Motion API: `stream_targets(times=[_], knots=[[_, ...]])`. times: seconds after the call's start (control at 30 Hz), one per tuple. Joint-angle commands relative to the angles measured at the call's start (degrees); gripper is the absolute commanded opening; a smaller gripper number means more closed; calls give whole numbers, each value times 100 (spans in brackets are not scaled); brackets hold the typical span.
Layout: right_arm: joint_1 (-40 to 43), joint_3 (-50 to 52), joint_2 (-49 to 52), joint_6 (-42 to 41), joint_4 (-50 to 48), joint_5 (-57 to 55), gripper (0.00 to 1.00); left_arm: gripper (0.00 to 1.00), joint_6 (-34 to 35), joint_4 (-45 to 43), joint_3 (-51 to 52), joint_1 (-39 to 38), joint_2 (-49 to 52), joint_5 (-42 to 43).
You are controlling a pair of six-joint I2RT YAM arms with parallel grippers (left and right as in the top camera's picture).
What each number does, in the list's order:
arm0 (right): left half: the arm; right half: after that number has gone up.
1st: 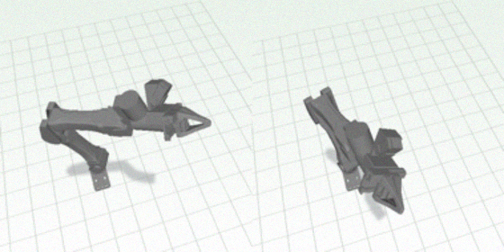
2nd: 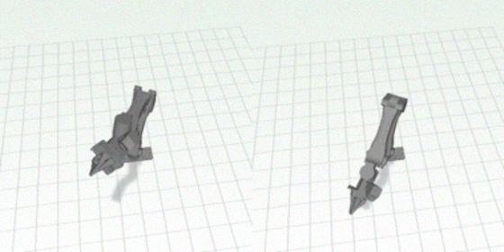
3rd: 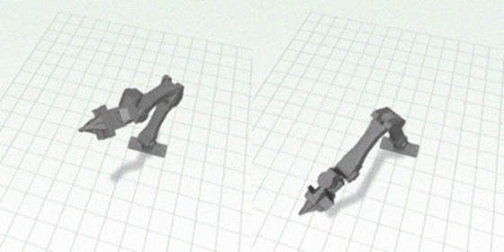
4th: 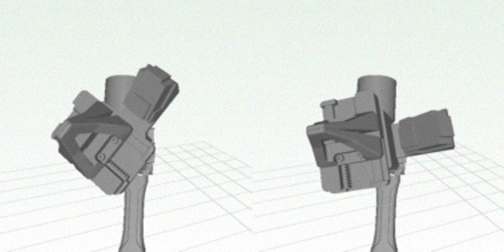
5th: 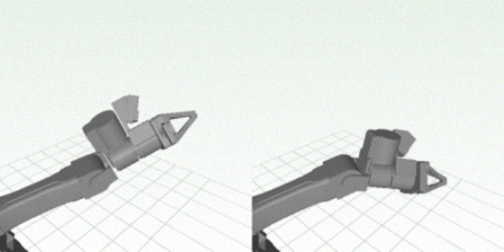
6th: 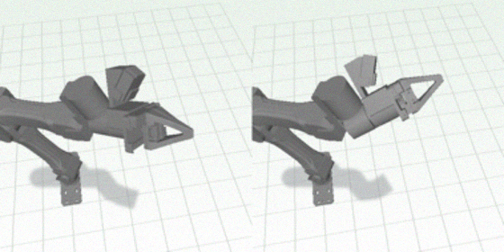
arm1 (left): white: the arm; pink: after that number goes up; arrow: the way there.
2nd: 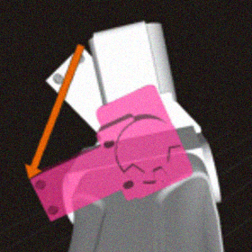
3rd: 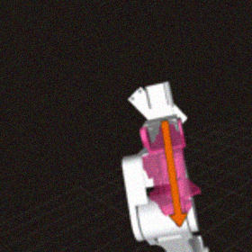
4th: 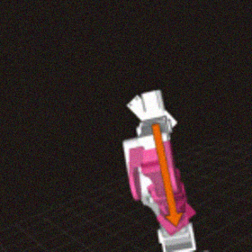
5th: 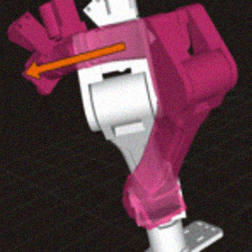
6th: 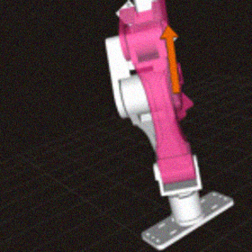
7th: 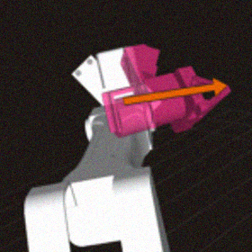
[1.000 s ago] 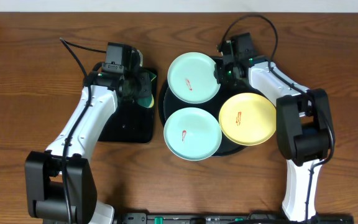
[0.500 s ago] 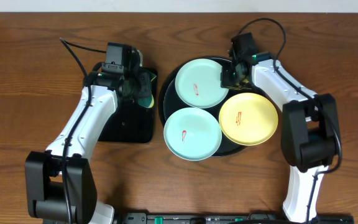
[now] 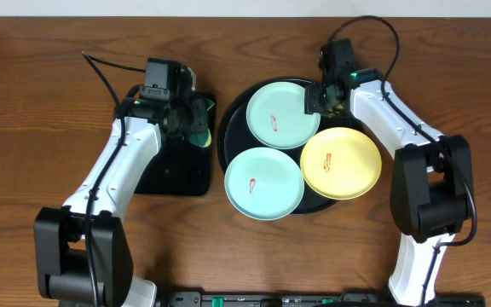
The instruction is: Clean dirty plates on tray and stack at the side
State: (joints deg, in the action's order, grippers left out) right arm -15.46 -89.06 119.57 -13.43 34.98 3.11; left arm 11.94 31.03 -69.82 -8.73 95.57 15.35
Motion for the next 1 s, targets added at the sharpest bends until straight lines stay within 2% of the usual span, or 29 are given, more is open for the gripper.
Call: stream_targets(times=[0.0, 0.3, 0.43, 0.57, 0.67, 0.73, 0.87, 0.97], knots=[[149, 20, -76, 1488, -72, 479, 58, 12, -55, -24, -76, 13, -26, 72], [317, 20, 304, 1694, -398, 798, 53, 12, -55, -4, -76, 13, -26, 72], [297, 22, 446, 1462, -525, 1088, 45, 12, -55, -2, -76, 13, -26, 72], [273, 24, 647, 1311, -507, 1047, 34, 12, -55, 0, -76, 13, -26, 72], [269, 24, 706, 1167, -492, 1038, 15, 12, -55, 22, -76, 13, -26, 72], [269, 22, 675, 787, -476, 811, 2, 12, -55, 52, -76, 13, -26, 70], [271, 22, 595, -603, -105, 33, 1, 12, -57, 87, -76, 13, -26, 68], [271, 22, 573, -1220, 155, -28, 1, 12, -57, 85, -76, 13, -26, 46]])
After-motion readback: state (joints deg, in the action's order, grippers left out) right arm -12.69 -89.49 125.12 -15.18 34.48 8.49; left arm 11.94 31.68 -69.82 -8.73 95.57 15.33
